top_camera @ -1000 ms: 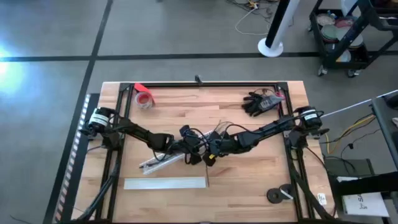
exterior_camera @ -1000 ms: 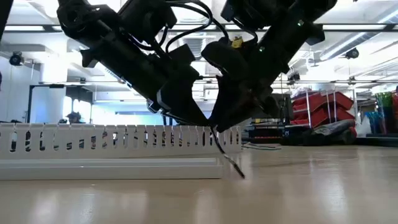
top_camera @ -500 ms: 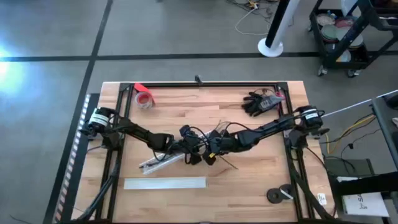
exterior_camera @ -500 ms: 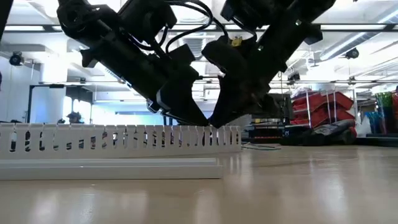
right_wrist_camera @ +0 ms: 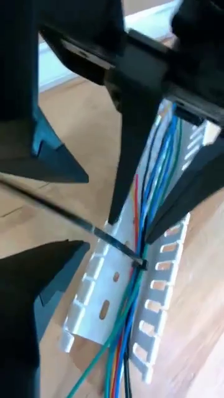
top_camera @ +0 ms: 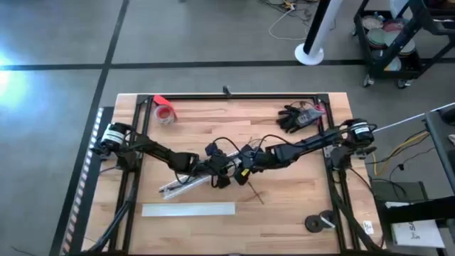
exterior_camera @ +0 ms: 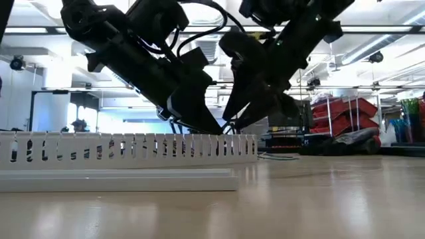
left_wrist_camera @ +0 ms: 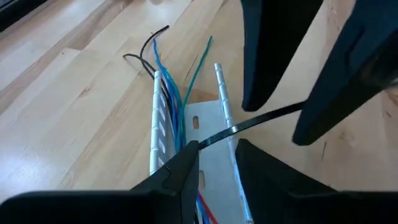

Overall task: Ziptie cables
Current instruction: Put the zip-tied cables in the cable duct

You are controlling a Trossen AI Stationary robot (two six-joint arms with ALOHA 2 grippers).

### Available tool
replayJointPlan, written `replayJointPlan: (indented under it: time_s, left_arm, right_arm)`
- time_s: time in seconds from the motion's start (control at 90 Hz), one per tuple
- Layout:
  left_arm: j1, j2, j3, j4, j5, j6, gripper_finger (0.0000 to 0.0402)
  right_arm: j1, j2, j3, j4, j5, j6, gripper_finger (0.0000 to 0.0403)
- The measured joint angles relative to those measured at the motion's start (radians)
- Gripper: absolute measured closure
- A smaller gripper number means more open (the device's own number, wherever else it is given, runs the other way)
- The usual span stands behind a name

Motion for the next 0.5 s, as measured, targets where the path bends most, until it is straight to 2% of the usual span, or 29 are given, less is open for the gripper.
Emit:
replayJointPlan:
  time_s: [0.144,0.5]
  left_arm:
    - [0.000,0.000,0.000,0.000,0.000,0.000,0.0303]
    - [0.000,0.000,0.000,0.000,0.000,0.000,0.0303]
  right_arm:
    - [-0.001,0.001,-0.004,0.018,0.003,0.000,0.0268]
    - [-0.004,0.000,-0.012,0.030,-0.017,-0.018,0.0361]
